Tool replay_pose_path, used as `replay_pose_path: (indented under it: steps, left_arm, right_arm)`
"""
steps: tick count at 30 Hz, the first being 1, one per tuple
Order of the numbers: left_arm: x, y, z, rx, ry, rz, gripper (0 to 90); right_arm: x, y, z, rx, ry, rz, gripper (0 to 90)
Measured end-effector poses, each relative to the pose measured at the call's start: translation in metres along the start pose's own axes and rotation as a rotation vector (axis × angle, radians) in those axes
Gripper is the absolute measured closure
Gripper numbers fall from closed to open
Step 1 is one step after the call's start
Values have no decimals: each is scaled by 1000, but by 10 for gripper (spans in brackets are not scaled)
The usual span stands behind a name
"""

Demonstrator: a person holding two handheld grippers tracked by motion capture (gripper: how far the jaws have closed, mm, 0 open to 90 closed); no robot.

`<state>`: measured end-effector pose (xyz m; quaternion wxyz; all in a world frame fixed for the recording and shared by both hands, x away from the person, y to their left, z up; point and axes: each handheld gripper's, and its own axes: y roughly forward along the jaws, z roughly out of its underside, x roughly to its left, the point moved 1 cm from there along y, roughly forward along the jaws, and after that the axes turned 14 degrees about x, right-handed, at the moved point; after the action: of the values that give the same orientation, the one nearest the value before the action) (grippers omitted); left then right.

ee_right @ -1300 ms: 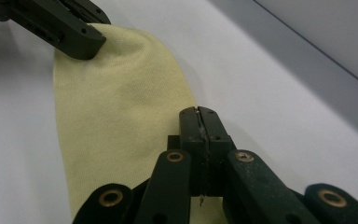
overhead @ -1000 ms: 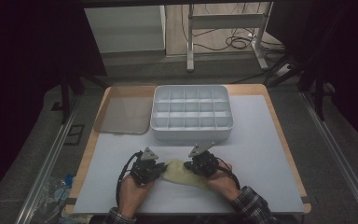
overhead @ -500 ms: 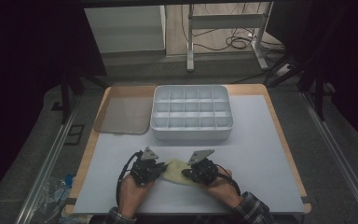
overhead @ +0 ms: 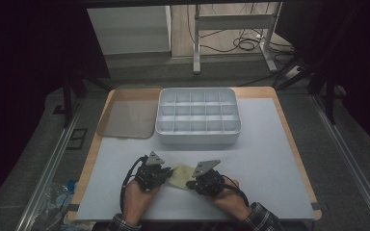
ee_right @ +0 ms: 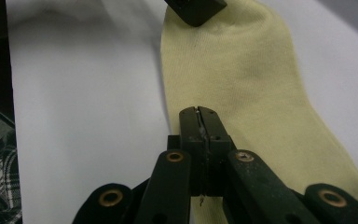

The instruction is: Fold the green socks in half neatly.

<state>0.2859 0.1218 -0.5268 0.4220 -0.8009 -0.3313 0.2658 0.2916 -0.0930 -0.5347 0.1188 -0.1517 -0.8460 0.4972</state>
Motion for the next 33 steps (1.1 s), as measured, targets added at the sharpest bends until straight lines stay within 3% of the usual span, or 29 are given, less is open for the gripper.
replay_pose_path:
  steps: [6, 11, 15, 24, 33]
  left_arm:
    - [0, -1, -1, -3, 1, 2, 836]
    - [-1, -2, -1, -4, 0, 5, 836]
    - [0, -4, -2, -7, 0, 11, 836]
    - [-5, -7, -8, -12, 20, 11, 836]
    - [-12, -10, -17, -23, 43, 27, 835]
  right_arm:
    - [0, 1, -1, 9, -5, 5, 897]
    - [-3, 0, -1, 6, 23, -21, 893]
    - [-11, -10, -1, -39, 55, -8, 876]
    - [-38, -42, 12, -78, 115, 99, 808]
    - [-52, -48, 29, -73, 154, 159, 697]
